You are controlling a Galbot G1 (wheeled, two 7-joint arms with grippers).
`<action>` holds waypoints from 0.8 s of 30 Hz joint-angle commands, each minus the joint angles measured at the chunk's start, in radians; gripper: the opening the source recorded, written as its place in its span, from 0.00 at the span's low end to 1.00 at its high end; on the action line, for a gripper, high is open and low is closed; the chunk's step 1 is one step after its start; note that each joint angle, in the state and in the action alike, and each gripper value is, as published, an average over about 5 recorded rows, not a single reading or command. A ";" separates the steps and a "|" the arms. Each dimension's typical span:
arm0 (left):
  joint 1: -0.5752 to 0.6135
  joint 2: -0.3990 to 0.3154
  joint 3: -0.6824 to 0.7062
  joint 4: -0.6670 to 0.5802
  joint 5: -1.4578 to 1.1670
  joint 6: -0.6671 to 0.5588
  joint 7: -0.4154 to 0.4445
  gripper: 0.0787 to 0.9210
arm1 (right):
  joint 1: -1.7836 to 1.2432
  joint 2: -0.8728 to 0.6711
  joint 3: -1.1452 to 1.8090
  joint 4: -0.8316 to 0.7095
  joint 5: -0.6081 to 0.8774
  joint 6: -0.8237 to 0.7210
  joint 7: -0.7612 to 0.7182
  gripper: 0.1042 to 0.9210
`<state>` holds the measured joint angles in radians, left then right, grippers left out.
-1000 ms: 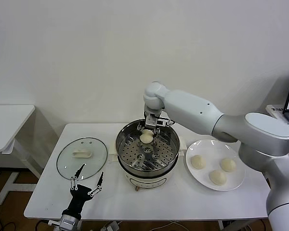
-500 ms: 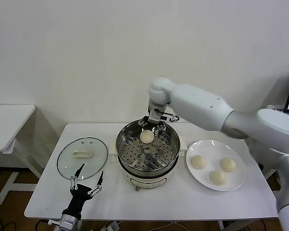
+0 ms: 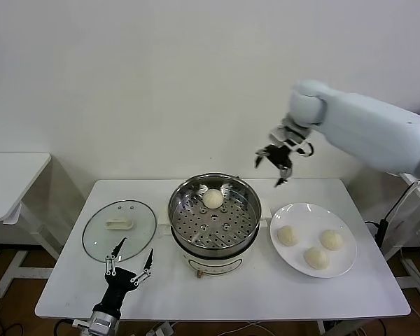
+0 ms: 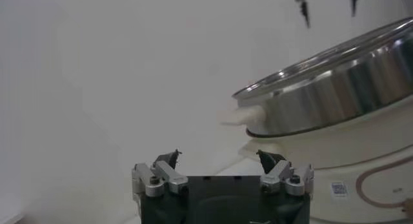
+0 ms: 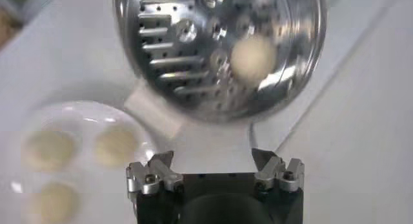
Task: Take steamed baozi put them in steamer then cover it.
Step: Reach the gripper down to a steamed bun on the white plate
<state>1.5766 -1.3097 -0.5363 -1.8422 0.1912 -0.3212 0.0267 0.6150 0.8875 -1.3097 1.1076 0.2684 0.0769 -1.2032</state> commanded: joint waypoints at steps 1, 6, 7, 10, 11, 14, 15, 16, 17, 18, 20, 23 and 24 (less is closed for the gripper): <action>-0.002 0.001 0.000 0.005 0.001 0.001 -0.001 0.88 | -0.136 -0.142 -0.090 0.003 0.145 -0.177 0.091 0.88; -0.004 0.000 0.001 0.015 0.002 -0.002 -0.002 0.88 | -0.241 -0.118 -0.048 -0.029 0.112 -0.179 0.127 0.88; -0.004 0.000 0.001 0.016 0.002 -0.002 -0.002 0.88 | -0.254 -0.114 -0.043 -0.033 0.108 -0.179 0.133 0.88; -0.005 -0.001 0.001 0.017 0.002 -0.001 -0.003 0.88 | -0.290 -0.101 -0.027 -0.046 0.090 -0.179 0.145 0.88; -0.005 -0.001 0.000 0.017 0.002 -0.001 -0.003 0.88 | -0.300 -0.097 -0.021 -0.050 0.083 -0.179 0.149 0.88; -0.005 -0.001 0.000 0.019 0.002 -0.002 -0.003 0.88 | -0.328 -0.087 -0.003 -0.060 0.066 -0.178 0.164 0.88; -0.005 -0.001 0.000 0.020 0.003 -0.002 -0.003 0.88 | -0.336 -0.083 0.003 -0.064 0.062 -0.177 0.171 0.88; -0.005 -0.001 -0.001 0.021 0.003 -0.002 -0.003 0.88 | -0.345 -0.080 0.009 -0.068 0.060 -0.177 0.178 0.88; -0.005 -0.001 -0.001 0.021 0.002 -0.003 -0.003 0.88 | -0.353 -0.076 0.016 -0.073 0.057 -0.176 0.186 0.88; -0.005 0.000 -0.001 0.021 0.003 -0.003 -0.003 0.88 | -0.361 -0.071 0.022 -0.079 0.056 -0.175 0.194 0.88; -0.004 0.000 -0.002 0.021 0.002 -0.004 -0.004 0.88 | -0.374 -0.063 0.034 -0.090 0.054 -0.173 0.205 0.88; -0.004 0.000 -0.003 0.022 0.002 -0.005 -0.004 0.88 | -0.389 -0.052 0.045 -0.104 0.053 -0.171 0.216 0.88; -0.003 -0.001 -0.003 0.023 0.002 -0.005 -0.004 0.88 | -0.393 -0.048 0.047 -0.108 0.052 -0.171 0.219 0.88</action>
<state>1.5727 -1.3104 -0.5384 -1.8216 0.1931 -0.3247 0.0230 0.2957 0.8353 -1.2854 1.0237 0.3242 -0.0760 -1.0267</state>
